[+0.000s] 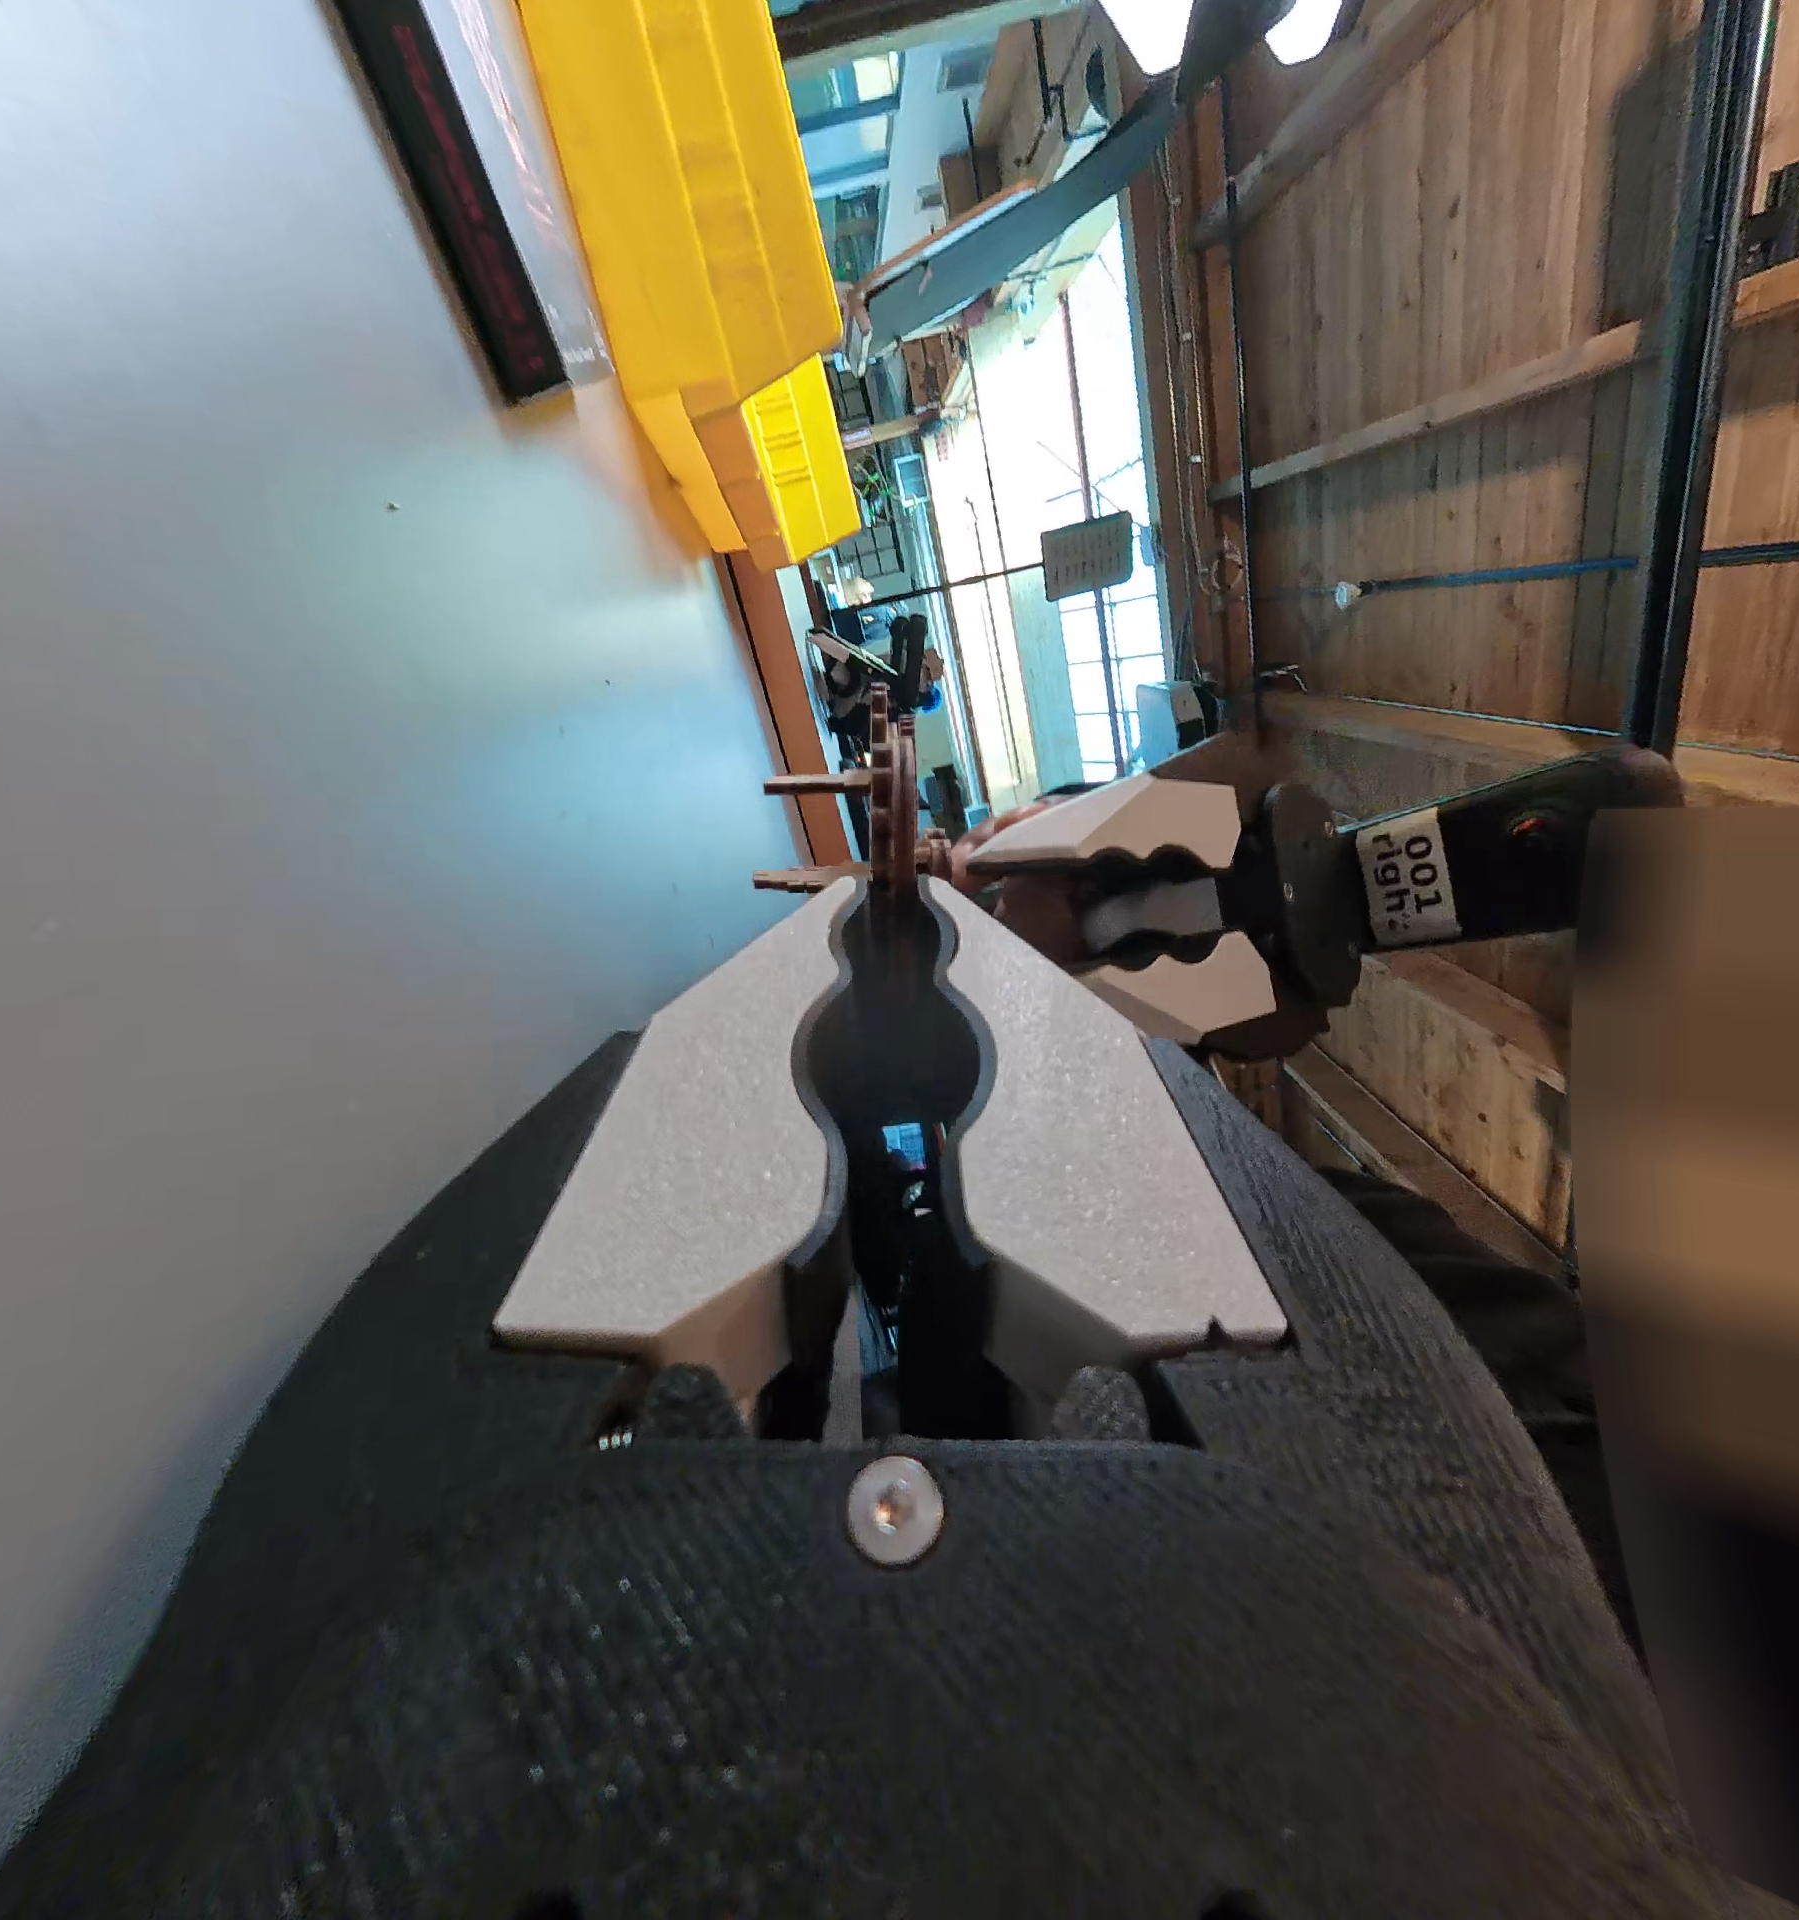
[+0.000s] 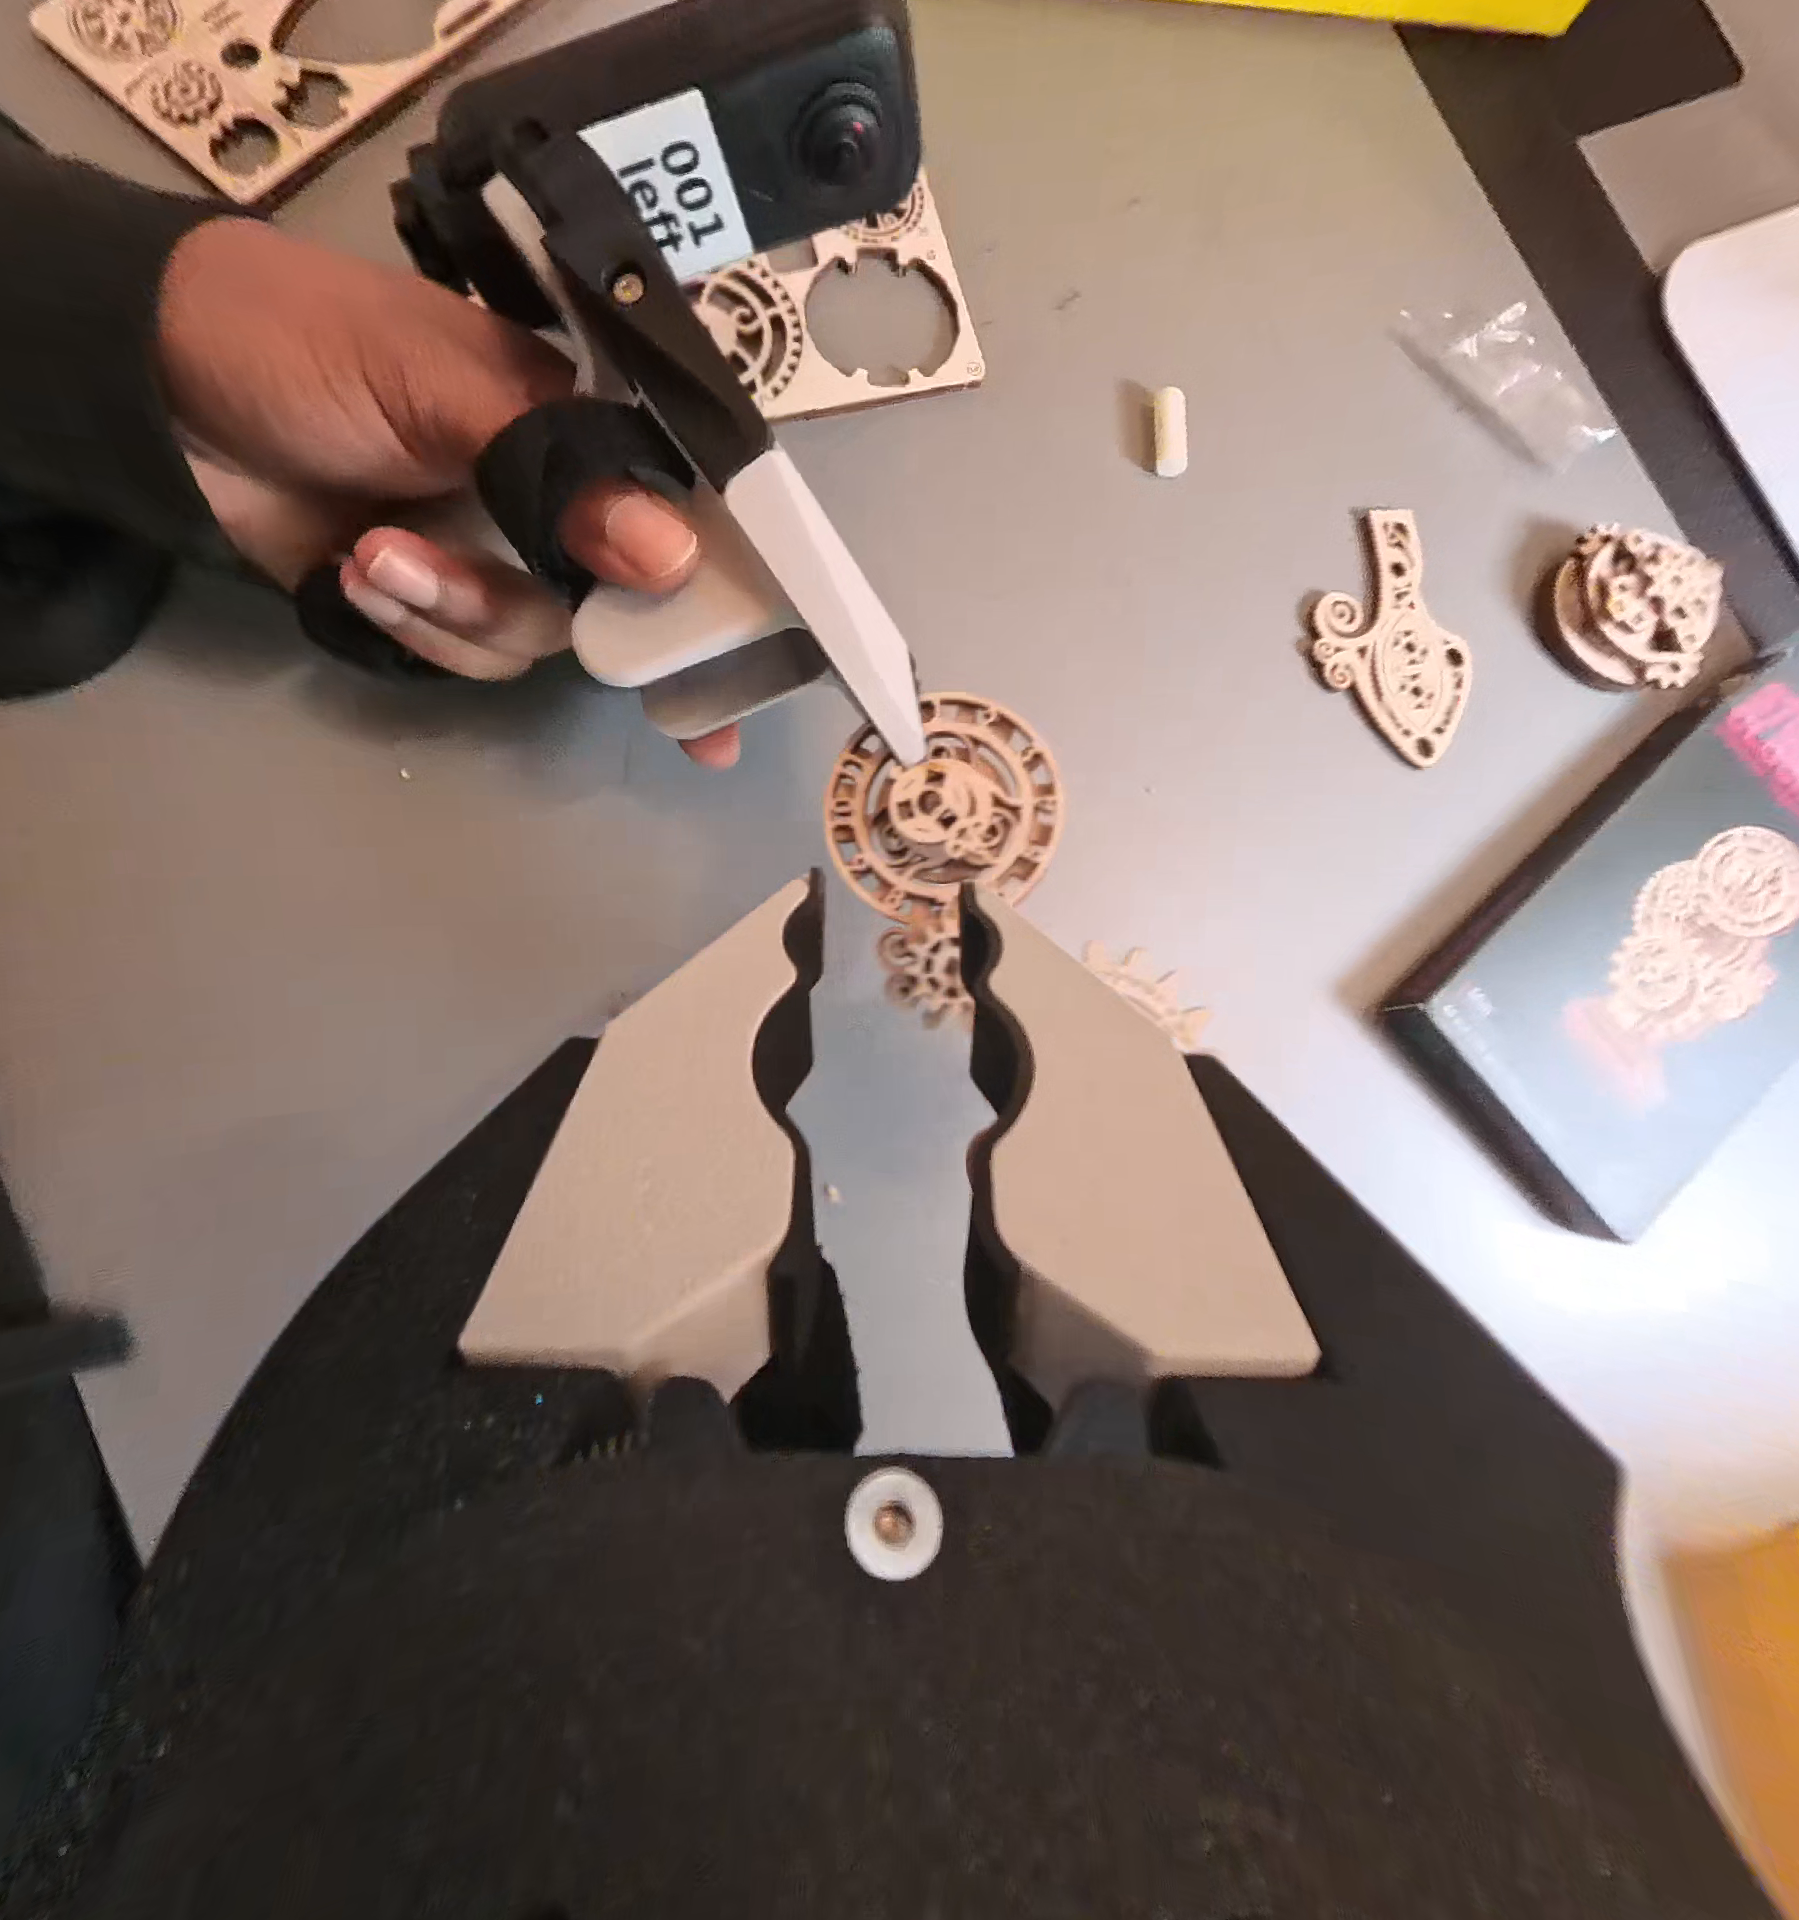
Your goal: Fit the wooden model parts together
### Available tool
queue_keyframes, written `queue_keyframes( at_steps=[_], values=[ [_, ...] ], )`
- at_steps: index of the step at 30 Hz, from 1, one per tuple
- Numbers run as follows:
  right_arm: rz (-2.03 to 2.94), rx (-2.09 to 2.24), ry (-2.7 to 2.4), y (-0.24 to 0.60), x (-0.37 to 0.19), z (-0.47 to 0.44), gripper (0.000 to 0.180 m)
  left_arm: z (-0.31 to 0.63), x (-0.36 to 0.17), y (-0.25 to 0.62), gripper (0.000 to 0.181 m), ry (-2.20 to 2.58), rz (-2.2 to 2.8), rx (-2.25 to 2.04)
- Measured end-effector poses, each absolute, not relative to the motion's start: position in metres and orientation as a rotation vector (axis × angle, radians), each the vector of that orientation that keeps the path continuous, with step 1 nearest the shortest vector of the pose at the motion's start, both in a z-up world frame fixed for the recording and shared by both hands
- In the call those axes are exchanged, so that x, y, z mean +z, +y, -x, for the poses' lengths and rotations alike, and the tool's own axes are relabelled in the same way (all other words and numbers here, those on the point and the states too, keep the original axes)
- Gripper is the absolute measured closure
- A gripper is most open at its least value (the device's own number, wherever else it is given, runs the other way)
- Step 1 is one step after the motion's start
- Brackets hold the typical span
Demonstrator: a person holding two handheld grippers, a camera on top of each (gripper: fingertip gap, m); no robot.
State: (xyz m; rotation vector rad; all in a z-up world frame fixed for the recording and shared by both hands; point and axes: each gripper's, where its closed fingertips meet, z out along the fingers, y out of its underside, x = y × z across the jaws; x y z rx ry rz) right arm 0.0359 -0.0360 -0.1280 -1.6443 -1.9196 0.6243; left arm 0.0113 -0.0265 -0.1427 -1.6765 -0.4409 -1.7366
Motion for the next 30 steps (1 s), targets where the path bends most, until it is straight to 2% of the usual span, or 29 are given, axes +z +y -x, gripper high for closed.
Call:
queue_keyframes(
  at_steps=[7, 15, 22, 30],
  values=[
    [1.726, 0.629, -1.839, -0.034, -0.142, -0.024, 0.148, -0.011, -0.143, -0.026, 0.176, -0.455, 1.674, -1.675],
    [1.693, 0.538, -1.863, -0.024, -0.143, -0.017, 0.160, -0.010, -0.144, -0.026, 0.176, -0.479, 1.663, -1.689],
    [1.618, 0.472, -1.938, -0.025, -0.142, -0.016, 0.160, -0.010, -0.143, -0.026, 0.175, -0.482, 1.659, -1.703],
    [1.038, 0.290, -2.437, -0.035, -0.132, -0.026, 0.160, -0.023, -0.143, -0.032, 0.175, -0.409, 1.700, -1.760]
  ],
)
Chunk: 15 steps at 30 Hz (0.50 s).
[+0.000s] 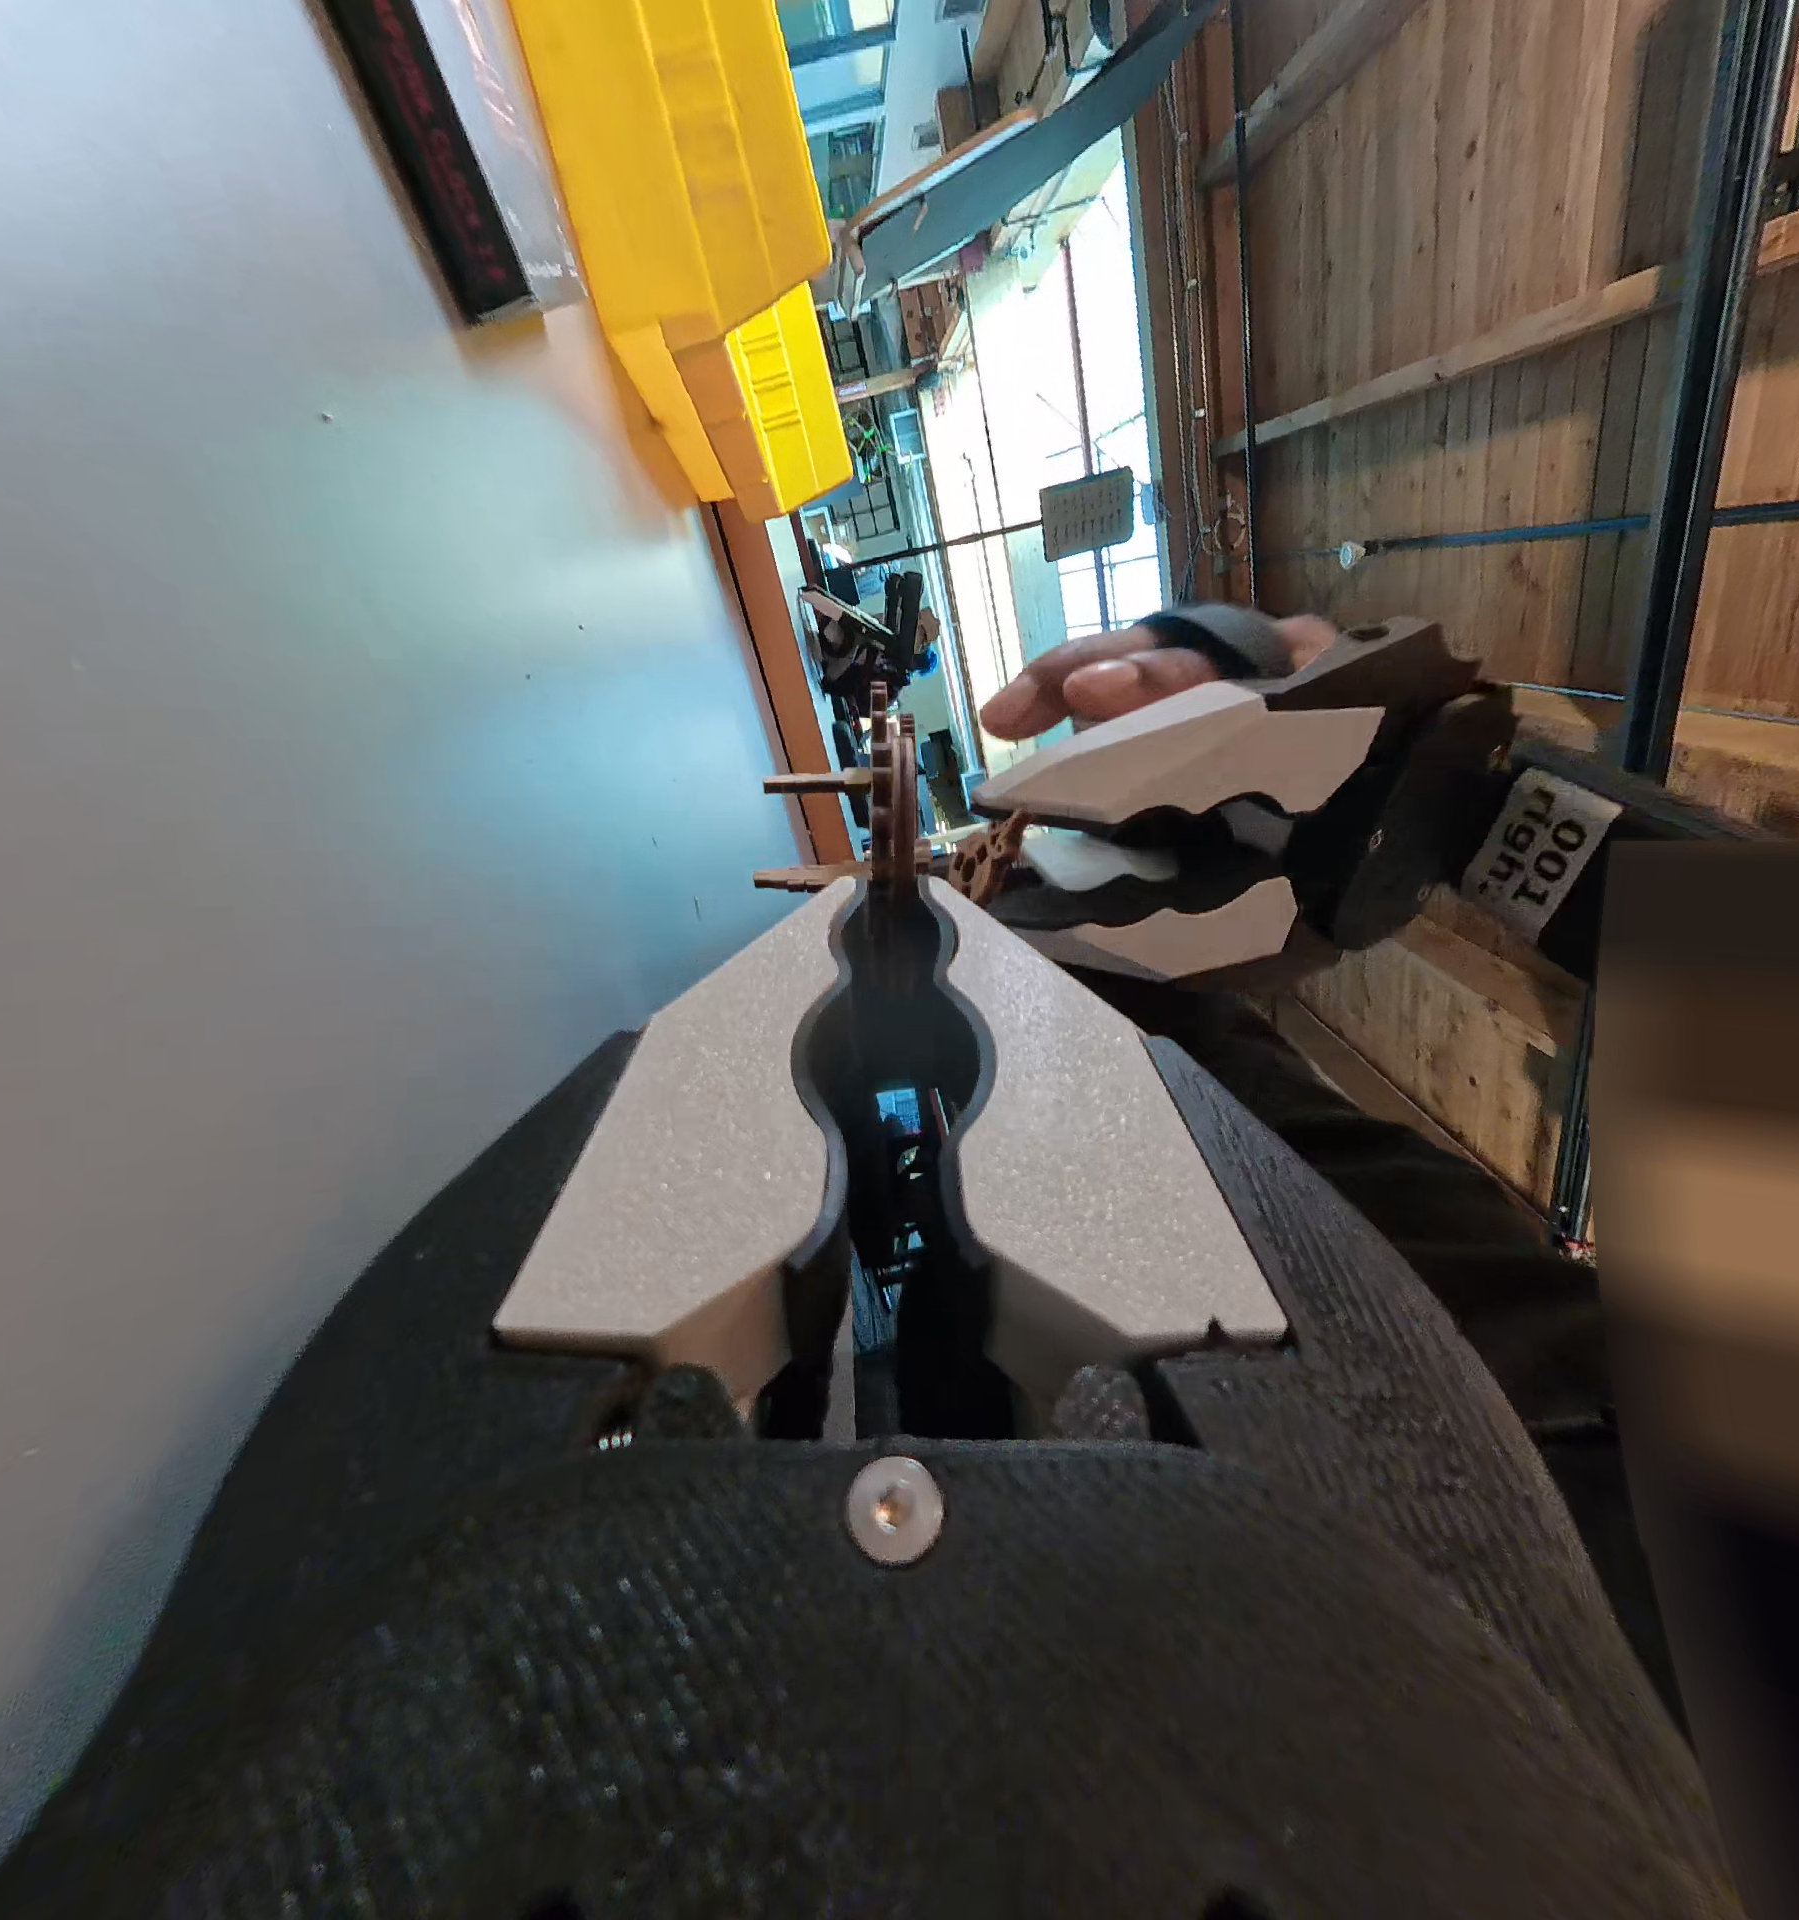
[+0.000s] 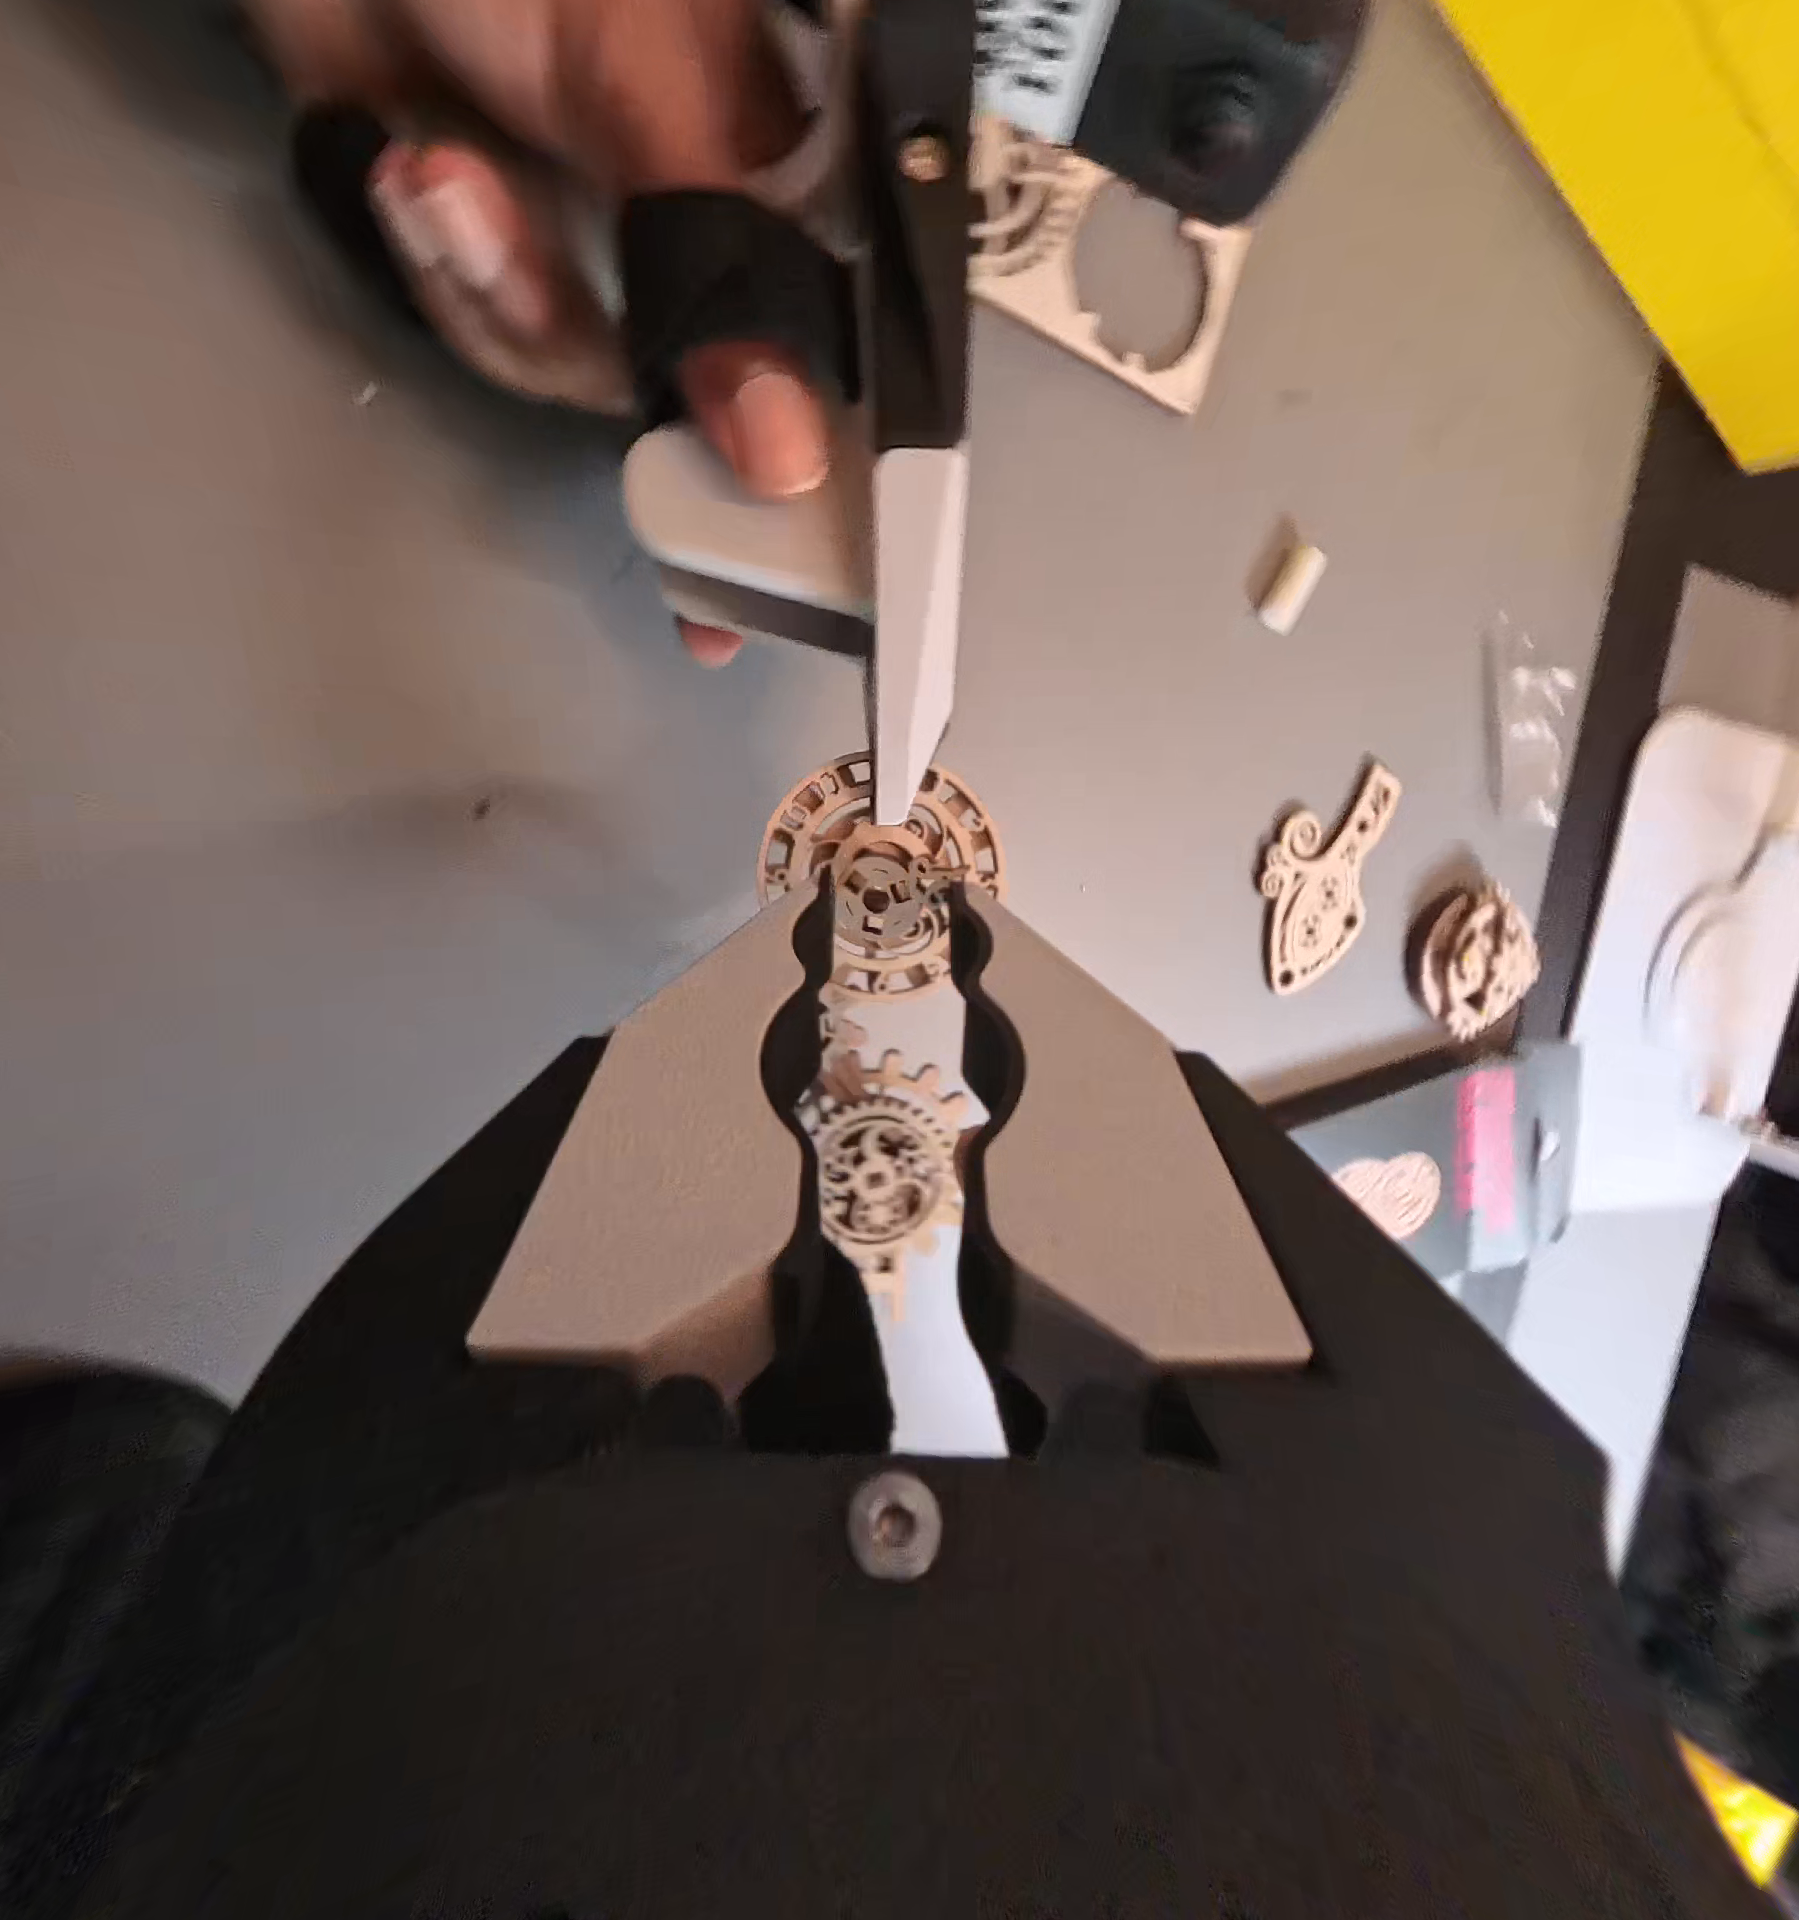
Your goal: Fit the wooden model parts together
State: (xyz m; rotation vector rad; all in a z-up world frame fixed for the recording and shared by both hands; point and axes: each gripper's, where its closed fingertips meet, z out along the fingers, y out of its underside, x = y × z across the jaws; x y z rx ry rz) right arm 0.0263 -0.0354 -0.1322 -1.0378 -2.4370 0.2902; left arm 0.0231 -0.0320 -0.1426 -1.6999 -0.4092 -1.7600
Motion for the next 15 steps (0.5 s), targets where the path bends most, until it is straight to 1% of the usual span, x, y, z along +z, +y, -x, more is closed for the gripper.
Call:
queue_keyframes(
  at_steps=[6, 8, 15],
  values=[
    [0.711, 0.351, -2.819, -0.052, -0.136, -0.037, 0.160, -0.032, -0.142, -0.037, 0.175, -0.374, 1.721, -1.805],
    [0.640, 0.275, -2.859, -0.046, -0.140, -0.035, 0.160, -0.033, -0.142, -0.038, 0.175, -0.368, 1.720, -1.820],
    [0.674, 0.332, -2.813, -0.041, -0.138, -0.035, 0.158, -0.033, -0.141, -0.038, 0.175, -0.383, 1.703, -1.862]
  ],
)
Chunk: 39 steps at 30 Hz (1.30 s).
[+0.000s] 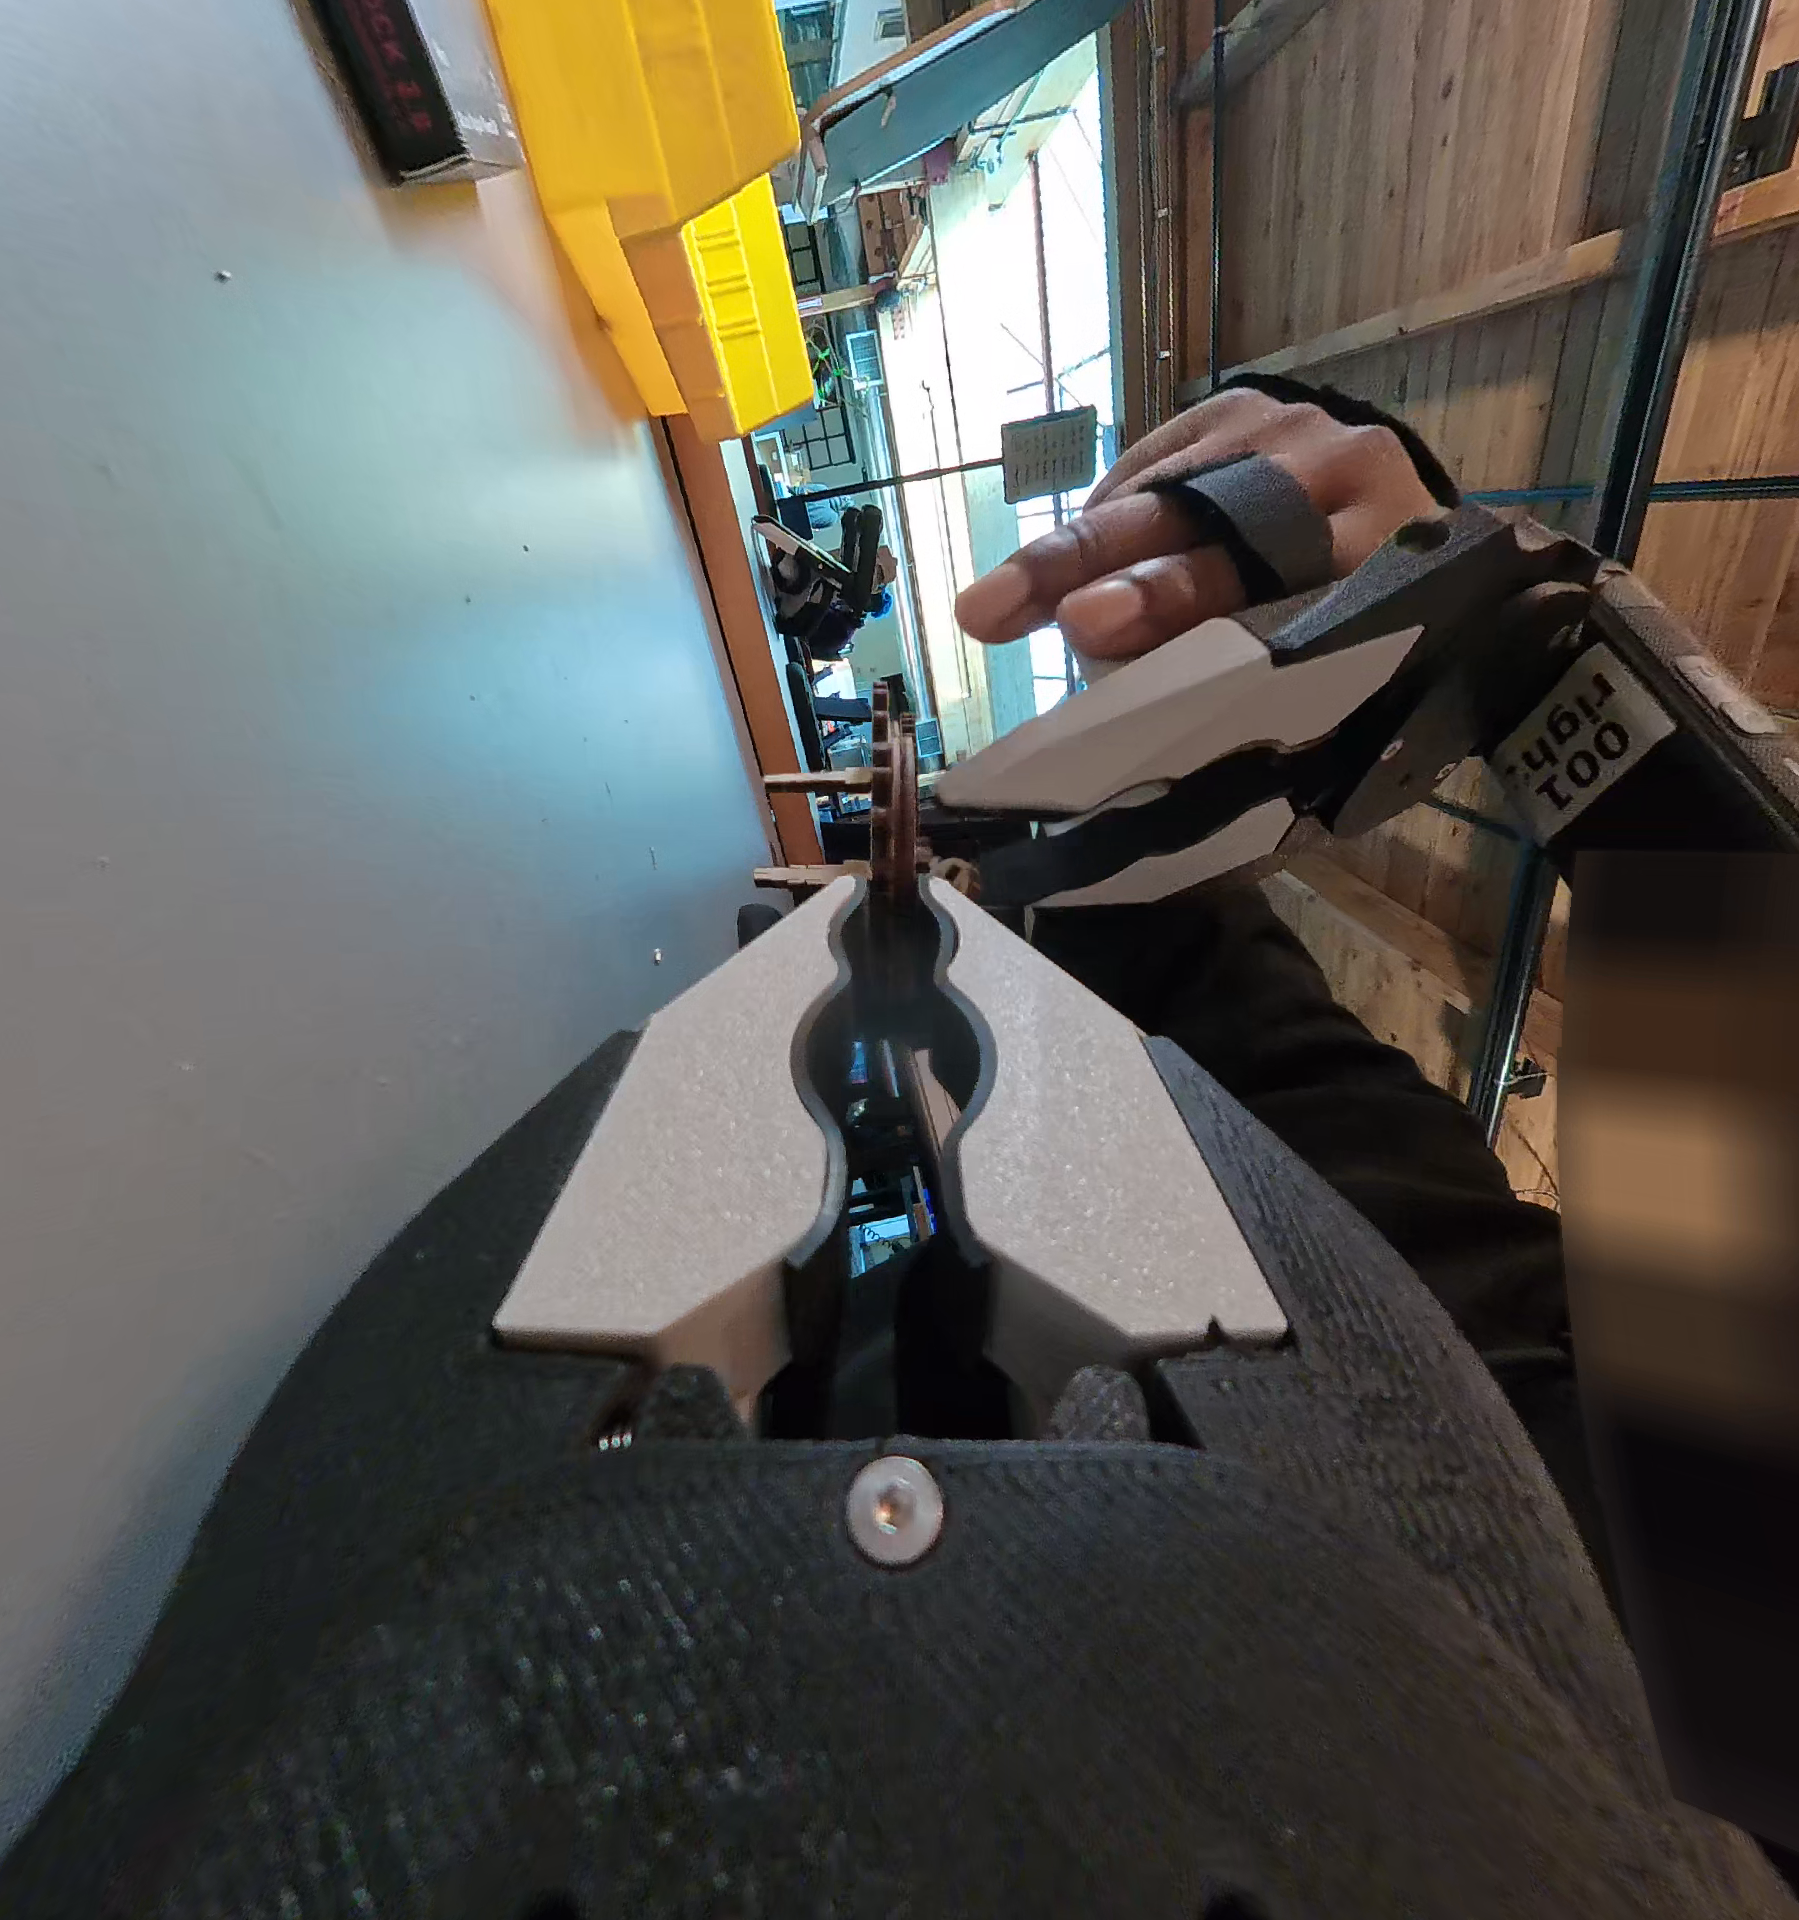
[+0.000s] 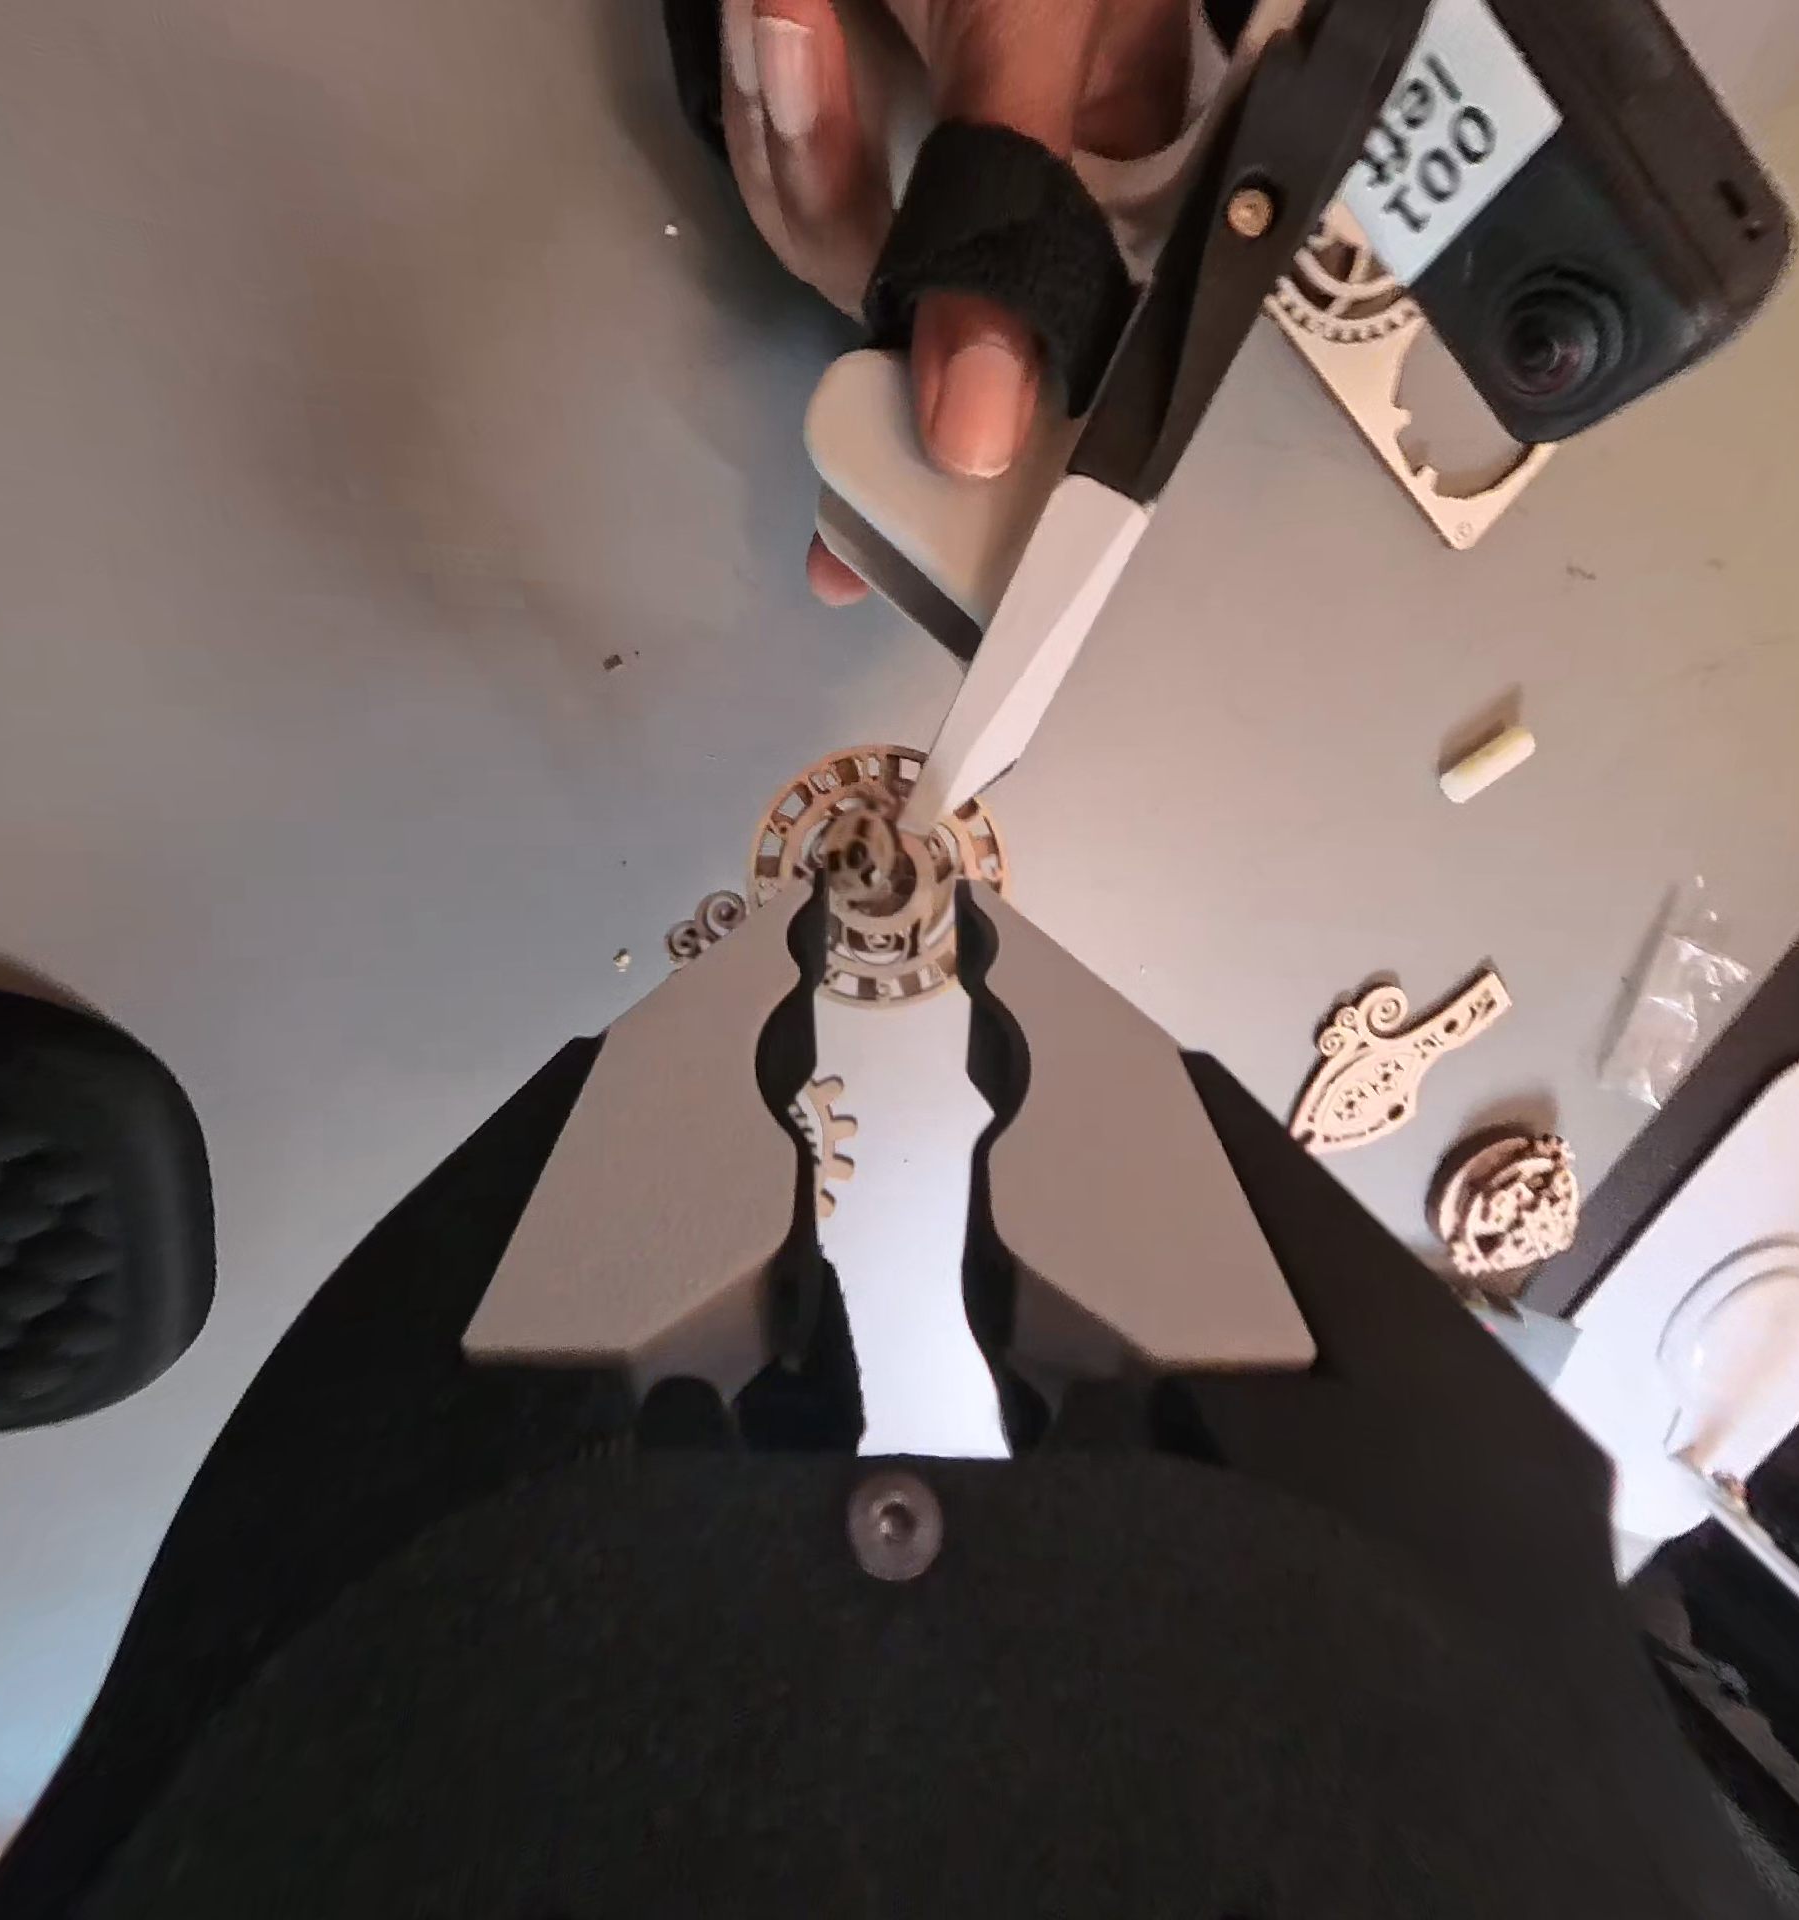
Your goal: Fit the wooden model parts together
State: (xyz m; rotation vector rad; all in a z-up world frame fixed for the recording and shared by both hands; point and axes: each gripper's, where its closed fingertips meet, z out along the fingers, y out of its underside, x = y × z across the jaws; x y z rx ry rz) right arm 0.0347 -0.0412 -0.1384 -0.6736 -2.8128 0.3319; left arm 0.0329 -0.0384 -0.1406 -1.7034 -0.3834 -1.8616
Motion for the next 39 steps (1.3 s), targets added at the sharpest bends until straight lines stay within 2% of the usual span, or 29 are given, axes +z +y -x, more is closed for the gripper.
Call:
queue_keyframes(
  at_steps=[13, 24, 34, 39],
  values=[
    [1.012, 0.548, -2.416, -0.033, -0.116, -0.044, 0.155, -0.028, -0.141, -0.036, 0.176, -0.431, 1.674, -1.864],
    [1.346, 0.753, -2.091, -0.031, -0.124, -0.048, 0.154, -0.026, -0.143, -0.034, 0.176, -0.446, 1.679, -1.838],
    [1.322, 0.644, -2.133, -0.037, -0.130, -0.035, 0.155, -0.026, -0.145, -0.033, 0.176, -0.444, 1.695, -1.806],
    [1.069, 0.520, -2.266, -0.046, -0.136, -0.032, 0.155, -0.029, -0.146, -0.035, 0.176, -0.427, 1.714, -1.818]
  ],
)
